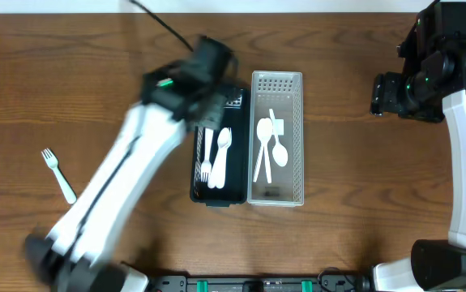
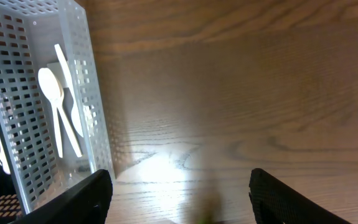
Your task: Pack container
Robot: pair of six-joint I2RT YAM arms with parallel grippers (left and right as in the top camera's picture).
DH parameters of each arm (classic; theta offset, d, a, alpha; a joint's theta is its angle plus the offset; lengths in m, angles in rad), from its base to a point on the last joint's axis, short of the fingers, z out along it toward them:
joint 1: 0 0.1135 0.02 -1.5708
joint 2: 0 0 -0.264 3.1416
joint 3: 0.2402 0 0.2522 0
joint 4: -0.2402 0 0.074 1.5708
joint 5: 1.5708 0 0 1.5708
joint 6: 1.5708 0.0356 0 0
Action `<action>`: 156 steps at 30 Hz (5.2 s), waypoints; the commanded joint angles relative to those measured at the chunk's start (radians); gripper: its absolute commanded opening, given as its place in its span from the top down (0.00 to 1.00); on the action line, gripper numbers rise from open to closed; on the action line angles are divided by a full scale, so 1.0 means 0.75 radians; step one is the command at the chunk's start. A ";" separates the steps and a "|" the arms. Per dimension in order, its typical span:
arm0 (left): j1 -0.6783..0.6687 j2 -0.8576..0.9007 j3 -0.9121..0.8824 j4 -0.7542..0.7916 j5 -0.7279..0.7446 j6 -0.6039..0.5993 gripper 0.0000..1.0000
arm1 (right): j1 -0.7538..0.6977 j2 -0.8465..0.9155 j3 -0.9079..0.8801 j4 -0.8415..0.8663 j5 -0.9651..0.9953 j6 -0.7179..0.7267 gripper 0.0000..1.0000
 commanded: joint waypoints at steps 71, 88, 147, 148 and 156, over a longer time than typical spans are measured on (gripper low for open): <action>1.454 0.771 -0.237 0.177 0.342 0.121 0.80 | -0.012 -0.020 0.009 -0.006 0.010 -0.009 0.27; 1.187 0.375 -0.222 0.095 0.416 0.070 0.94 | -0.012 -0.020 0.009 0.025 0.010 -0.009 0.26; 0.312 0.042 -0.046 0.790 -0.091 0.112 0.02 | 0.120 0.116 -0.109 0.998 0.079 -0.089 0.01; 0.351 0.058 -0.046 0.867 -0.091 0.112 0.02 | 0.133 0.153 -0.112 1.086 0.078 -0.104 0.01; 0.570 0.173 -0.046 1.237 -0.088 0.283 0.02 | 0.151 0.405 -0.112 1.831 0.086 -0.303 0.01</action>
